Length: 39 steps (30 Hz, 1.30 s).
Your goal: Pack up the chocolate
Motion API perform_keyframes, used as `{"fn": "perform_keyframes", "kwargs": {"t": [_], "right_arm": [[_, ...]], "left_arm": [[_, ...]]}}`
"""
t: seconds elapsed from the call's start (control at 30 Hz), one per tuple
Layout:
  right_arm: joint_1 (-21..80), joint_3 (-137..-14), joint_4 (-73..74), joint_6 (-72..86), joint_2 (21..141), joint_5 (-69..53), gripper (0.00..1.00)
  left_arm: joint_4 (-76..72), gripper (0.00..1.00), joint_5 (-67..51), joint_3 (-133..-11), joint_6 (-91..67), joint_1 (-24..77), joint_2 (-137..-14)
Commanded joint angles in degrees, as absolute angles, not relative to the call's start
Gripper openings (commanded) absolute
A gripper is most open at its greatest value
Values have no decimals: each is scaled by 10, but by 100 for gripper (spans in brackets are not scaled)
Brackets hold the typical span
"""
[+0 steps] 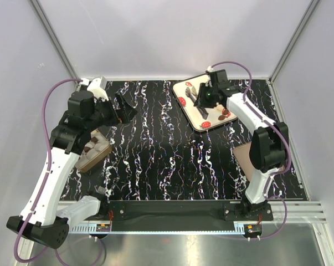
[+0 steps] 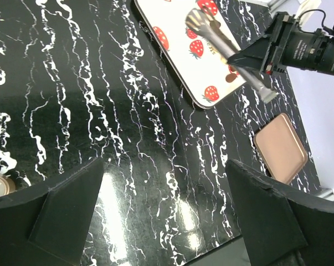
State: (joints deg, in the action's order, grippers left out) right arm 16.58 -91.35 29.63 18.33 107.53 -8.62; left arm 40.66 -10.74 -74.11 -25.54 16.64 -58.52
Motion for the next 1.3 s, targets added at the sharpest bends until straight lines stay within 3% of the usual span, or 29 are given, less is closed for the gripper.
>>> {"fn": "perform_keyframes", "kwargs": {"t": [0.0, 0.3, 0.53, 0.73, 1.27], "right_arm": [[244, -920, 271, 195, 1029, -120, 33], [437, -999, 250, 211, 1097, -137, 33], [525, -1080, 229, 212, 1178, -167, 33], [578, -1129, 215, 194, 1226, -199, 33], [638, -1228, 229, 194, 1329, -263, 34]], "left_arm": [[389, 99, -138, -757, -260, 165, -583], [402, 99, -151, -796, -258, 165, -593], [422, 99, -156, -887, -259, 166, -612], [423, 99, -175, -944, -271, 165, -623], [407, 99, -183, -912, -274, 165, -605]]}}
